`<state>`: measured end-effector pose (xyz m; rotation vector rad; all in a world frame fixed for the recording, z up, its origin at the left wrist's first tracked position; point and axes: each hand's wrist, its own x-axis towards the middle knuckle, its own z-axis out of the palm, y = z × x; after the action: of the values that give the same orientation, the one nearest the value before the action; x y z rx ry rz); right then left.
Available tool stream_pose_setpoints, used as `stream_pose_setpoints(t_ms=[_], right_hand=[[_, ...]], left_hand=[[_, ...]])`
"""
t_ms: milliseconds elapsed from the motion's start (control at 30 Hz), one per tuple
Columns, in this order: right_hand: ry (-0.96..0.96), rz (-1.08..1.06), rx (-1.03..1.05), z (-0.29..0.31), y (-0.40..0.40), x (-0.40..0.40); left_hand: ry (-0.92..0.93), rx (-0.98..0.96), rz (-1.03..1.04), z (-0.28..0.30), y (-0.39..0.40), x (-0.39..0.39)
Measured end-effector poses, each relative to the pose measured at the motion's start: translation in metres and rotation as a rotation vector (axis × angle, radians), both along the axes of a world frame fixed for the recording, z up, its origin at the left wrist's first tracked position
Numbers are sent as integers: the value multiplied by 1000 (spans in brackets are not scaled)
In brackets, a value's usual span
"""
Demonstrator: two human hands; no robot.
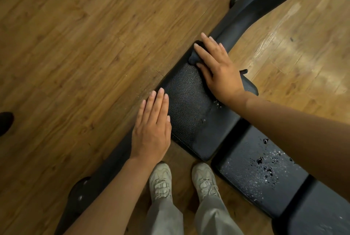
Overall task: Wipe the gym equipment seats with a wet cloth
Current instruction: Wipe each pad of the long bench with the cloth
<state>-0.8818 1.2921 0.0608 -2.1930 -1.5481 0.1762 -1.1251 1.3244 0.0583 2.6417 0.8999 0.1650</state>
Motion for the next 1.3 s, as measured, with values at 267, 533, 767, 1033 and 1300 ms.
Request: stream_pose_setpoints(t_ms=[267,533,767,1033,1300], right_hand=[[13,296,-23,1,-69,-66],[-42,148,-61,-4,-47,9],[65,-171,-2,-4,-56,-19],[-27,389,-85,3,-107,-31],[62,-187,-66,0,-59,23]], left_hand=[[33,80,-84,-1,5,-5],[23,101,-125,-3,-1,-3],[42,73,-111,3,-4,0],[49,69,-79,6,-15,10],[30,66,-76,2,-16,7]])
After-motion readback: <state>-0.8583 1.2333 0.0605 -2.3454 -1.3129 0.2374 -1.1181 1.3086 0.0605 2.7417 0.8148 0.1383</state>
